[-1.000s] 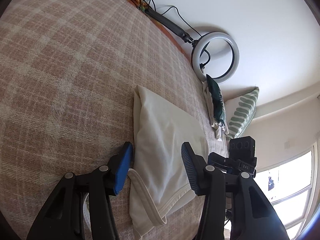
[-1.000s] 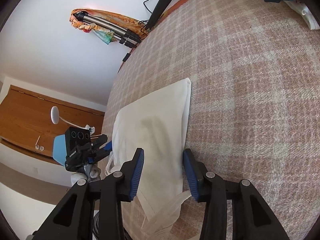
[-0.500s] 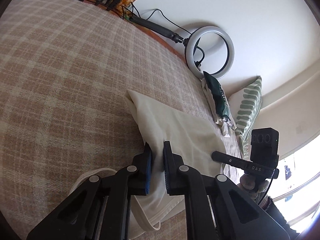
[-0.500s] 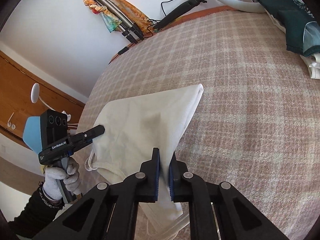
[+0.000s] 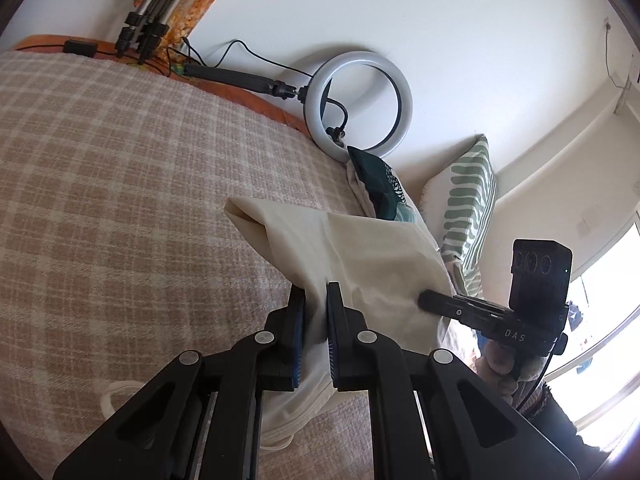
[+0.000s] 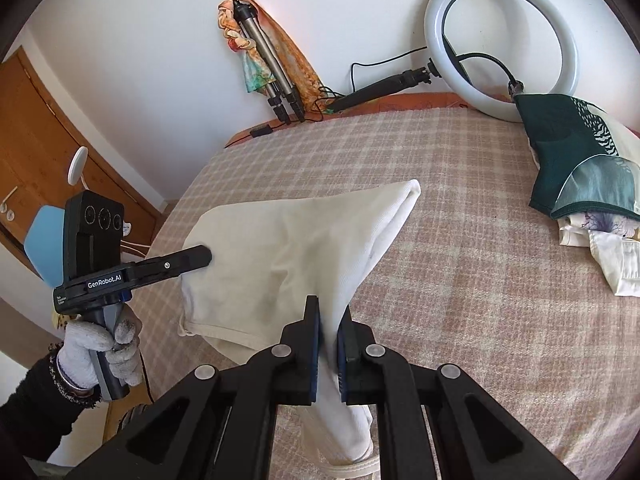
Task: Fold small clothes
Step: 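Lift the folded tank top with both grippers toward the clothes pile, then lower the folded tank top onto the clothes pile and open both grippers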
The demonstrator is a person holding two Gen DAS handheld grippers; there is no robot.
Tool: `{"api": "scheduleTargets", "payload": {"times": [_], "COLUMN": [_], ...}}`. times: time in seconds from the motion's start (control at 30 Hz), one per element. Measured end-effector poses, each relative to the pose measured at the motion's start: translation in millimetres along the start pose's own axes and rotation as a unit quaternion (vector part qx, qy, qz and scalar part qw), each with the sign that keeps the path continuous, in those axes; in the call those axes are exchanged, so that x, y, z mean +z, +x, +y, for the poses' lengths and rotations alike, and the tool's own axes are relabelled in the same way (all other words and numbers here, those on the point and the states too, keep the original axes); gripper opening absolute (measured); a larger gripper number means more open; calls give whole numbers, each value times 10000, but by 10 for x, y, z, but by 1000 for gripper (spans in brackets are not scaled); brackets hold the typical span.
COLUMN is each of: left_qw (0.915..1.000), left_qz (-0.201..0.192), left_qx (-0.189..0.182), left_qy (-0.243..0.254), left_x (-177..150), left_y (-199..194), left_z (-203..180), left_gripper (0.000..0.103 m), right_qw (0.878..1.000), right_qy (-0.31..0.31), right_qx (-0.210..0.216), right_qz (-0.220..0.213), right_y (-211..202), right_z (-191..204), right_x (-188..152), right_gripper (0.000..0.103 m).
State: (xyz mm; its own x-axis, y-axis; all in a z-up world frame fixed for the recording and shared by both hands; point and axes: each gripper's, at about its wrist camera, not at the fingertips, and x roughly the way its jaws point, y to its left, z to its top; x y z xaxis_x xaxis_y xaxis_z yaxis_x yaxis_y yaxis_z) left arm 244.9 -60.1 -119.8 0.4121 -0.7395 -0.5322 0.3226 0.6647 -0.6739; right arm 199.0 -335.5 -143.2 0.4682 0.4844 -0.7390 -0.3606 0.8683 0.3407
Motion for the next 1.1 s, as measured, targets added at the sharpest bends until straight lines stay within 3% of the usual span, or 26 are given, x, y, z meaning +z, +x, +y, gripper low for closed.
{"api": "scheduleTargets", "payload": {"times": [0.4,0.6,1.1], "left_qw": [9962,9943,9903], "left_qz": [59,29,93], "left_qx": [-404,-609,-642], "left_qy": [770,875,1232], "left_x": [440,653,1083], "left_y": [529,924,2070], "left_z": [-878,-1217,-1912], "left_gripper": [8,8,8], "right_qw": [9948,9889,9682], "right_qy": [-181,-244,-218], "right_qx": [-809,-1238,-2274], "right_qz": [-586,-789,-1021], "right_y": [-828,-1167,-1443], "right_z": [-345,-673,-1775], "right_x": [261,420,895], "right_gripper": [5,5,5]}}
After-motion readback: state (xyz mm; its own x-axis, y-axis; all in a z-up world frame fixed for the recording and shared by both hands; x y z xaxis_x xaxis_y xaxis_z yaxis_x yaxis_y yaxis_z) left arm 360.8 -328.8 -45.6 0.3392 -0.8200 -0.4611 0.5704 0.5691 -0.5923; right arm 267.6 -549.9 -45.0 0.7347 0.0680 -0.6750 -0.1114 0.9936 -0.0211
